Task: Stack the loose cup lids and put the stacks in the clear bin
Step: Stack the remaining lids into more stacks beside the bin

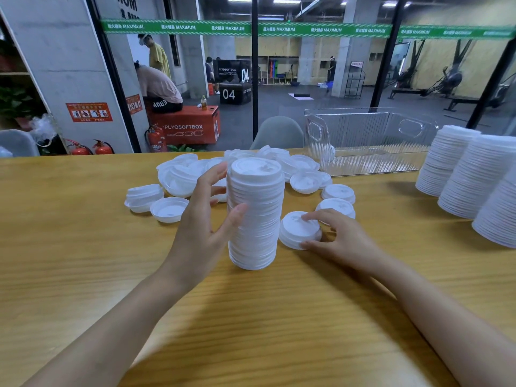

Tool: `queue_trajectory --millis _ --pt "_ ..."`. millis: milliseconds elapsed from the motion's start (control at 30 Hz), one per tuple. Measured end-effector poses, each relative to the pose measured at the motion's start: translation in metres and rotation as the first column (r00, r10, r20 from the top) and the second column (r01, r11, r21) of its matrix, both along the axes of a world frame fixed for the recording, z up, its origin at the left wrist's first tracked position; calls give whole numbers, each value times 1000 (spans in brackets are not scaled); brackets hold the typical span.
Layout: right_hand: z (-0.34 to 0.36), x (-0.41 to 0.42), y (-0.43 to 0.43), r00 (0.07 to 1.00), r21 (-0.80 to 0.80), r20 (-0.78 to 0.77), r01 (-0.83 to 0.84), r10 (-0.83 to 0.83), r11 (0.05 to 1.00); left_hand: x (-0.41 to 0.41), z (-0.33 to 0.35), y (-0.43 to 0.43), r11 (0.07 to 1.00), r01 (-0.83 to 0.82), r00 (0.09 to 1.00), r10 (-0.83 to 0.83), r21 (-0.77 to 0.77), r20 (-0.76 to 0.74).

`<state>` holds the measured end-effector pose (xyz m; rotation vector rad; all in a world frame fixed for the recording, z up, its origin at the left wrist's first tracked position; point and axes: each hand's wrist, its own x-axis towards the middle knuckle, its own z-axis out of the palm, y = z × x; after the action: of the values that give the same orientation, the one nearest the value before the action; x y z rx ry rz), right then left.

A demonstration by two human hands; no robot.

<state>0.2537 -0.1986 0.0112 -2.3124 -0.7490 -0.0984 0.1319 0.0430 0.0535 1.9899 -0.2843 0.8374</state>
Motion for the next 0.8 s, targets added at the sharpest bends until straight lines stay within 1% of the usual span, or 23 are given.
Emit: queue_trajectory --millis 167,267,400,500,567,633,700,800 --pt "0 -4 4 999 127 -19 -26 29 992 1 -1 1 1000 2 1000 -2 2 -5" --pt "0 -4 4 999 165 -36 1 5 986 0 0 1 1000 0 1000 0 3 -7" --pt "2 -5 4 995 255 -101 48 -23 966 -1 1 0 1000 -5 1000 5 2 -8" --pt "14 -9 7 992 366 -104 105 -71 925 -1 2 0 1000 -7 1000 7 9 0" --pt "28 -15 11 992 481 -107 112 -68 869 -1 2 0 1000 -8 1000 8 9 1" --pt "46 -24 18 995 595 -93 91 -44 798 -1 2 0 1000 -8 1000 8 3 -3" --pt "63 -32 27 999 657 -42 23 6 754 -2 2 0 1000 -10 1000 10 6 -1" --pt "82 -38 41 995 614 51 -100 87 783 -2 3 0 1000 -14 1000 13 7 2"
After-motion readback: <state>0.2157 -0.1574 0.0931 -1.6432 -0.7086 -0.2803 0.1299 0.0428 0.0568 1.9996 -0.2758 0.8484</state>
